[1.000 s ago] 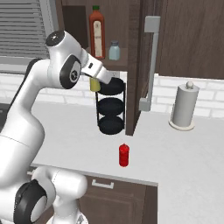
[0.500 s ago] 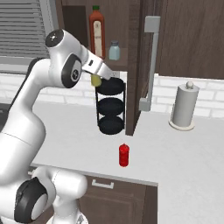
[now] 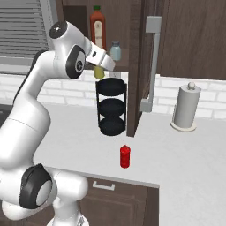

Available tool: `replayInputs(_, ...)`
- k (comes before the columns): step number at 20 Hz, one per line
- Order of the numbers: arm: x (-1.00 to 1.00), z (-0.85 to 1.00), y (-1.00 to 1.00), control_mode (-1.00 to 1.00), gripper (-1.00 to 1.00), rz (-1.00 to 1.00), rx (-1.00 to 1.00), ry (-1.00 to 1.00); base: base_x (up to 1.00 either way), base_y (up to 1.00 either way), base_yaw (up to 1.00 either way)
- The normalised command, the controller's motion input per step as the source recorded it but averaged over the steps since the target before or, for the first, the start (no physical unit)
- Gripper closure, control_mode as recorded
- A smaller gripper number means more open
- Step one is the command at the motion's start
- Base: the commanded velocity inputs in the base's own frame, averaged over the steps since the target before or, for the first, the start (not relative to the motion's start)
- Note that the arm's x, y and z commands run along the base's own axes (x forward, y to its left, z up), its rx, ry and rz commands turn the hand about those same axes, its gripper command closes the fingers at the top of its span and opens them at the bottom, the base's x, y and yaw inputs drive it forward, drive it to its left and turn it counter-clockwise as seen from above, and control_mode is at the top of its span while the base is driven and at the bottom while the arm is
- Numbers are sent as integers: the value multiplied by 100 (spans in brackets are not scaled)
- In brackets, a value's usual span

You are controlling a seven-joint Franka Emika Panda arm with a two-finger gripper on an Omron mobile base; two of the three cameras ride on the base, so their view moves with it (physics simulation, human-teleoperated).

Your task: Put the shaker and condiment bottle from the counter next to their counterparts in the cabinet.

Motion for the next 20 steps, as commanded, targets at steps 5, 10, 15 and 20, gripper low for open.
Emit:
replayInputs(5,26,28,0,-100,100,0,0,0,0,0,0)
replayInputs(10,26,21,0,-100,100,0,0,0,0,0,0)
replayInputs(15,34,4,0,-100,100,0,0,0,0,0,0)
replayInputs(20,34,-23,-5,-100,100,0,-1,0,0,0,0)
